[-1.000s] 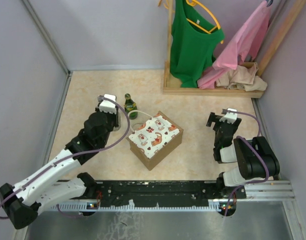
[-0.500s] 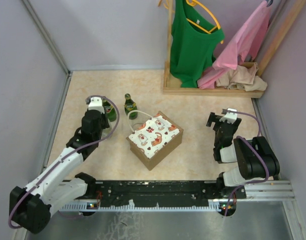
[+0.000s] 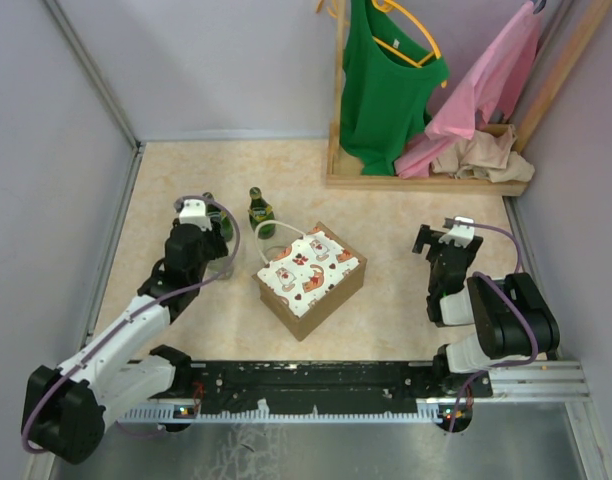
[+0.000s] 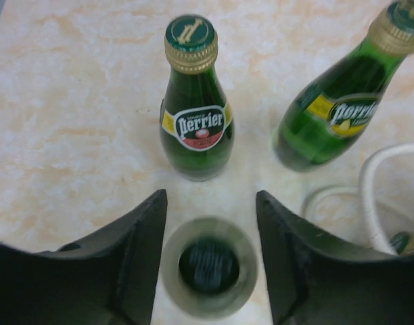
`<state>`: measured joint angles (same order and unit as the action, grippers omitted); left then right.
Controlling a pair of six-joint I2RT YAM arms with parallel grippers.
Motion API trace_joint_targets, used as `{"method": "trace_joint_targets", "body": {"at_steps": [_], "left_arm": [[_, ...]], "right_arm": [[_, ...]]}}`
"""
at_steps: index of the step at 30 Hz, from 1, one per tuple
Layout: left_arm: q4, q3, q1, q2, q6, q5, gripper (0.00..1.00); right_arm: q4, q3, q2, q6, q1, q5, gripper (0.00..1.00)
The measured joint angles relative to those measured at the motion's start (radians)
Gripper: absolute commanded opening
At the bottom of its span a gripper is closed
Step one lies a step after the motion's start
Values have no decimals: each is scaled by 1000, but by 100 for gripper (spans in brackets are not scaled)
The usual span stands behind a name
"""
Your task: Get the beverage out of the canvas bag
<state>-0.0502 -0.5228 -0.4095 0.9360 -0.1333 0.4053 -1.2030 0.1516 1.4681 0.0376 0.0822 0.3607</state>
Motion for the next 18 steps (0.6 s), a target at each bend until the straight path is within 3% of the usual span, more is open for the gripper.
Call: {"method": "trace_joint_targets", "body": {"at_steps": [2, 3, 4, 13, 18], "left_arm": [[-35, 0, 1, -3, -6, 0, 84], [-47, 0, 1, -6, -6, 1, 97], [-57, 0, 1, -11, -8, 1, 99], [-74, -2, 2, -54, -21, -6, 97], [-72, -61, 2, -63, -24, -92, 97]], "right_arm": [[0, 0, 0, 0, 0, 0, 99], [0, 0, 0, 0, 0, 0, 99], [0, 0, 0, 0, 0, 0, 99], [0, 0, 0, 0, 0, 0, 99], [0, 0, 0, 0, 0, 0, 99]]}}
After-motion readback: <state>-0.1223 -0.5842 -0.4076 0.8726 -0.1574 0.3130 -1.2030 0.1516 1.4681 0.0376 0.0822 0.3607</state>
